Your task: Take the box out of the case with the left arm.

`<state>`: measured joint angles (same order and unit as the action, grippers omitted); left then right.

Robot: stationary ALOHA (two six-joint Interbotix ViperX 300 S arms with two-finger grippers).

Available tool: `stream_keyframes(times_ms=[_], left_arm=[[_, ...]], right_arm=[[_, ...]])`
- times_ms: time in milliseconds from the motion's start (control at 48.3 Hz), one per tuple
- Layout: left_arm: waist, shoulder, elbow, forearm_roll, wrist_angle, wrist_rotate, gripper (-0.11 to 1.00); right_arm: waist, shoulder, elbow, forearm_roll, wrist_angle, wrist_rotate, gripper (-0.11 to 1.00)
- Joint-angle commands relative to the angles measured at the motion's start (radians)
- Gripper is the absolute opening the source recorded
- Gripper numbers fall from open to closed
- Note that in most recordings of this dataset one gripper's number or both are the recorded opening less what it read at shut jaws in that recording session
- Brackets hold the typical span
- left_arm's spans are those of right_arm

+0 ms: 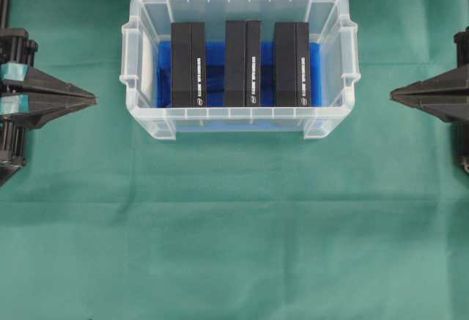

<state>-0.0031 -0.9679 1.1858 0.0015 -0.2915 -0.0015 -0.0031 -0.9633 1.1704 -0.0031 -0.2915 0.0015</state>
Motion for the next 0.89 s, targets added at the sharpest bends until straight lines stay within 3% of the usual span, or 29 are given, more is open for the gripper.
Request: stream_keyframes(times_ms=[0,186,311,621,870], left_arm=[[0.014,0.006,-0.034,0.017,0.014,0.003,0.02],[0.018,0.0,-0.054,0.018,0.04,-0.005,0.02],[0.018,-0.014,-0.117,0.017,0.087,-0.031,0.02],[0.018,-0.008,-0.39,0.018,0.426,-0.044,0.02],[0.018,-0.003,-0.433,0.018,0.54,-0.069,0.02]], right_arm=[[-0.002,0.006,-0.017,0.005,-0.003,-0.002,0.02],[-0.002,0.005,-0.084,0.003,0.106,-0.002,0.02],[-0.002,0.003,-0.172,0.003,0.192,0.002,0.02],[-0.015,0.029,-0.445,0.003,0.446,0.002,0.02],[-0.015,0.072,-0.506,0.003,0.588,0.008,0.02]])
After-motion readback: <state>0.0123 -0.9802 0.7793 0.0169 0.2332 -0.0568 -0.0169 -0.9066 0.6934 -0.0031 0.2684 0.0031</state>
